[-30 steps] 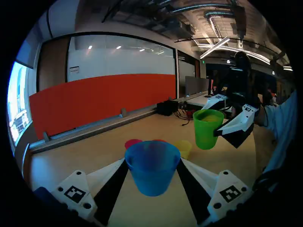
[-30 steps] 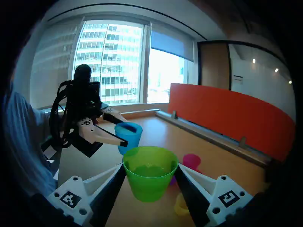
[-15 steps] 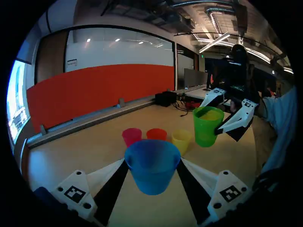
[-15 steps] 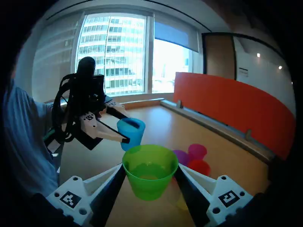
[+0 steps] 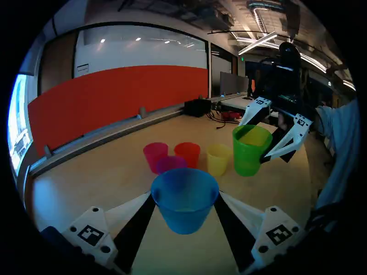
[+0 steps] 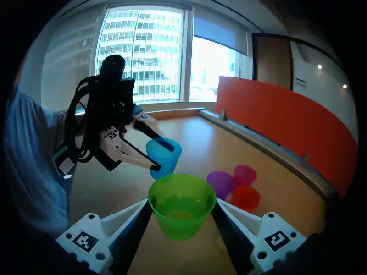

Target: Pour water

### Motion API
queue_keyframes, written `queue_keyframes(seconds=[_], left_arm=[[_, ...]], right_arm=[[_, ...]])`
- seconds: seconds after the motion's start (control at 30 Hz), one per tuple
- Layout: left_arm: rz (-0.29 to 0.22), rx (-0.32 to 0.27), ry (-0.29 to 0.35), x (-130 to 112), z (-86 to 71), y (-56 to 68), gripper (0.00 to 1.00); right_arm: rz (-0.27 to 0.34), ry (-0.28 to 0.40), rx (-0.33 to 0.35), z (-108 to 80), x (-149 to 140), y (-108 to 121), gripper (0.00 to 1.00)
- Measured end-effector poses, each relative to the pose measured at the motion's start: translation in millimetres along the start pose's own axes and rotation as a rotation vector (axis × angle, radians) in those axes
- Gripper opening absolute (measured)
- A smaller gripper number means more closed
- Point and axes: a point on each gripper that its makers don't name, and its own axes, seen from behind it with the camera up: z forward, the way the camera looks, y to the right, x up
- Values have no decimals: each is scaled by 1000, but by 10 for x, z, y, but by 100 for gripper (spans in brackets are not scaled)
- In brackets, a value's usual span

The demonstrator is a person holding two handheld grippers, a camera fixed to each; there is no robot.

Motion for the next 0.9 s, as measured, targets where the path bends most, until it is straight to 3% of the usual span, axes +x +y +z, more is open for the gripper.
queue_keyframes(seconds=[0.6, 0.9], left_arm=[[5, -27, -99, -374, 144, -19, 87], [33, -31, -147, -557, 247, -49, 87]], right_arm=[[-8, -76, 24, 179, -287, 0, 90], [-1, -95, 32, 240, -379, -1, 90]])
